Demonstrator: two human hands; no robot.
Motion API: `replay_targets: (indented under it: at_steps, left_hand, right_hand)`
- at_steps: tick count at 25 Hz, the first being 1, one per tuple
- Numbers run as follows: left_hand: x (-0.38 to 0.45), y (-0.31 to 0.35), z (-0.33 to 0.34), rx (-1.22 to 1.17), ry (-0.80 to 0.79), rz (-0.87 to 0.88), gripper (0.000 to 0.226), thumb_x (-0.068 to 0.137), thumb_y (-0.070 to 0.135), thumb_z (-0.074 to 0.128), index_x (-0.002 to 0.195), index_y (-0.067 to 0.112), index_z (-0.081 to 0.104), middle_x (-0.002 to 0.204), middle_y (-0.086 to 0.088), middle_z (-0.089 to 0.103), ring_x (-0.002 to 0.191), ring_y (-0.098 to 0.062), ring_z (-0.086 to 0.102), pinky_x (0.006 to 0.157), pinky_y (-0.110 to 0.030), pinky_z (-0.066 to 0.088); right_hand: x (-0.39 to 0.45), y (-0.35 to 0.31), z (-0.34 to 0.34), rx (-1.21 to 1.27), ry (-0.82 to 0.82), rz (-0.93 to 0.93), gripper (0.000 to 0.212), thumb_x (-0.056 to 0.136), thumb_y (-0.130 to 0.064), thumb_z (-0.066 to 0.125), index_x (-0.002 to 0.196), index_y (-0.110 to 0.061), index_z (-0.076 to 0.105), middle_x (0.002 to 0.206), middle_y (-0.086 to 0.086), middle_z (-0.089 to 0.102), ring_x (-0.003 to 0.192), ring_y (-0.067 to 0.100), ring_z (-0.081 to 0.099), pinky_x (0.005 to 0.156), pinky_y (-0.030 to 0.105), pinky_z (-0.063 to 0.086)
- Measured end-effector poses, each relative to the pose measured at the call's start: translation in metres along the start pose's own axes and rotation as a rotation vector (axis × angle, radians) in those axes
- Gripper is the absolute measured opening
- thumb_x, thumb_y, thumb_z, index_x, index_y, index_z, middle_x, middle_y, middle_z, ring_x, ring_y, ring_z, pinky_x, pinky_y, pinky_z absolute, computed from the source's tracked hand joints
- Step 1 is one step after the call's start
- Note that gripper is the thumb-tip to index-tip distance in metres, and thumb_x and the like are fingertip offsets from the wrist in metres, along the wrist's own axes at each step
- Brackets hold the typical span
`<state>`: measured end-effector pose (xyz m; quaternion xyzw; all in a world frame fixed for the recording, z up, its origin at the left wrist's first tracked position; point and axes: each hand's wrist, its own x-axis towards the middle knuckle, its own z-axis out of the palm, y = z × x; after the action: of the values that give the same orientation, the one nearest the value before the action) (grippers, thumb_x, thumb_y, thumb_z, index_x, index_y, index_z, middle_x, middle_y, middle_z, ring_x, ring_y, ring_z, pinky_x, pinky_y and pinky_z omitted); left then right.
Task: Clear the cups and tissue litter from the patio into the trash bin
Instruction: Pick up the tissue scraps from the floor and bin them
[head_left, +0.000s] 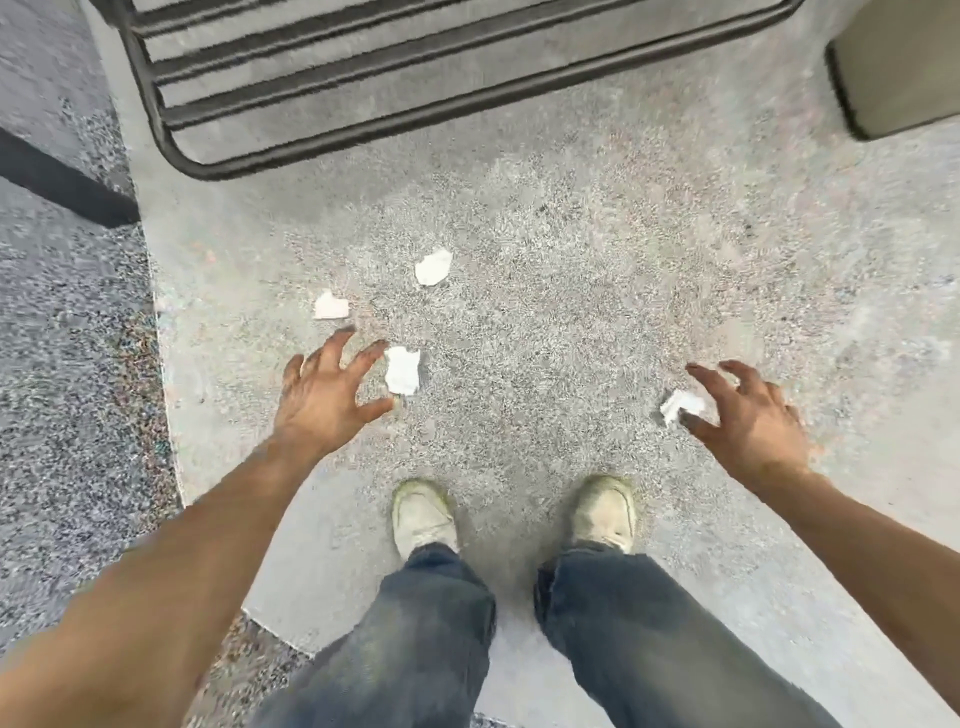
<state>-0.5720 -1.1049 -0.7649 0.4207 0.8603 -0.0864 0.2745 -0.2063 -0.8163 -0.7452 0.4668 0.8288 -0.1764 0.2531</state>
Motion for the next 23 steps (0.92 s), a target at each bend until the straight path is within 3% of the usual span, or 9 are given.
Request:
replay_targets:
  at_steps: [3,7,11,13,15,19,21,23]
  left_hand:
    - [0.045,-0.012,0.053,0.053,-0.054,0.031,0.084,0.084,0.061,0.059,0.150,0.047,0.010,0.162,-0.003,0.001,0.136,-0.036,0.039,0.118,-0.056,0.016]
    - [0.080,-0.019,0.103,0.102,-0.130,0.067,0.088,0.084,0.059,0.060,0.149,0.050,0.002,0.161,0.001,-0.009,0.131,-0.032,0.046,0.111,-0.057,0.034]
    - [0.089,-0.024,0.138,0.086,-0.057,0.194,0.080,0.085,0.058,0.059,0.146,0.054,0.008,0.158,0.001,0.002,0.119,-0.028,0.053,0.089,-0.047,0.055]
    - [0.093,-0.029,0.145,0.095,-0.048,0.203,0.074,0.086,0.054,0.059,0.145,0.052,0.015,0.156,-0.001,0.007,0.116,-0.026,0.054,0.078,-0.040,0.059]
    - [0.098,-0.032,0.146,0.090,-0.048,0.209,0.063,0.089,0.046,0.061,0.142,0.046,0.028,0.154,-0.002,0.016,0.113,-0.023,0.056,0.076,-0.036,0.060]
    - [0.107,-0.029,0.145,0.036,0.012,0.255,0.031,0.094,0.025,0.060,0.124,0.027,0.054,0.134,-0.003,0.044,0.089,-0.014,0.060,0.062,-0.025,0.059]
    - [0.112,-0.026,0.144,0.028,0.058,0.242,0.026,0.093,0.016,0.061,0.118,0.023,0.059,0.122,0.001,0.052,0.089,-0.013,0.060,0.068,-0.023,0.057]
    - [0.119,-0.030,0.134,-0.051,0.135,0.182,0.022,0.092,0.015,0.063,0.112,0.023,0.063,0.113,0.002,0.057,0.090,-0.016,0.062,0.070,-0.027,0.056]
  right_hand:
    - [0.042,0.008,0.058,0.000,-0.046,0.036,0.064,0.086,-0.045,0.063,0.141,-0.040,0.031,0.150,0.007,0.026,0.126,0.038,0.041,0.086,0.059,0.051]
    - [0.079,0.014,0.124,0.039,-0.087,0.063,0.052,0.090,-0.038,0.061,0.138,-0.039,0.040,0.150,0.008,0.025,0.123,0.040,0.042,0.083,0.058,0.053]
    - [0.084,0.024,0.161,0.151,0.064,0.049,0.037,0.090,-0.027,0.063,0.125,-0.035,0.056,0.135,0.009,0.042,0.106,0.035,0.053,0.074,0.051,0.056]
    - [0.085,0.028,0.164,0.238,0.106,0.030,0.029,0.088,-0.021,0.066,0.117,-0.026,0.062,0.125,0.012,0.051,0.092,0.030,0.058,0.069,0.043,0.056]
    - [0.089,0.029,0.161,0.292,0.113,0.000,0.022,0.088,-0.016,0.066,0.109,-0.019,0.066,0.113,0.012,0.060,0.080,0.026,0.060,0.067,0.037,0.054]
    - [0.121,-0.004,0.130,0.305,0.104,-0.149,0.013,0.087,-0.008,0.065,0.095,-0.019,0.069,0.101,0.006,0.067,0.075,0.019,0.066,0.059,0.030,0.056]
    - [0.141,-0.040,0.105,0.284,0.125,-0.269,0.014,0.088,-0.008,0.065,0.097,-0.019,0.069,0.101,0.003,0.066,0.075,0.016,0.065,0.056,0.016,0.048]
    - [0.159,-0.080,0.081,0.282,0.160,-0.373,0.015,0.088,-0.010,0.065,0.097,-0.020,0.069,0.099,-0.002,0.063,0.077,0.012,0.064,0.056,0.012,0.044]
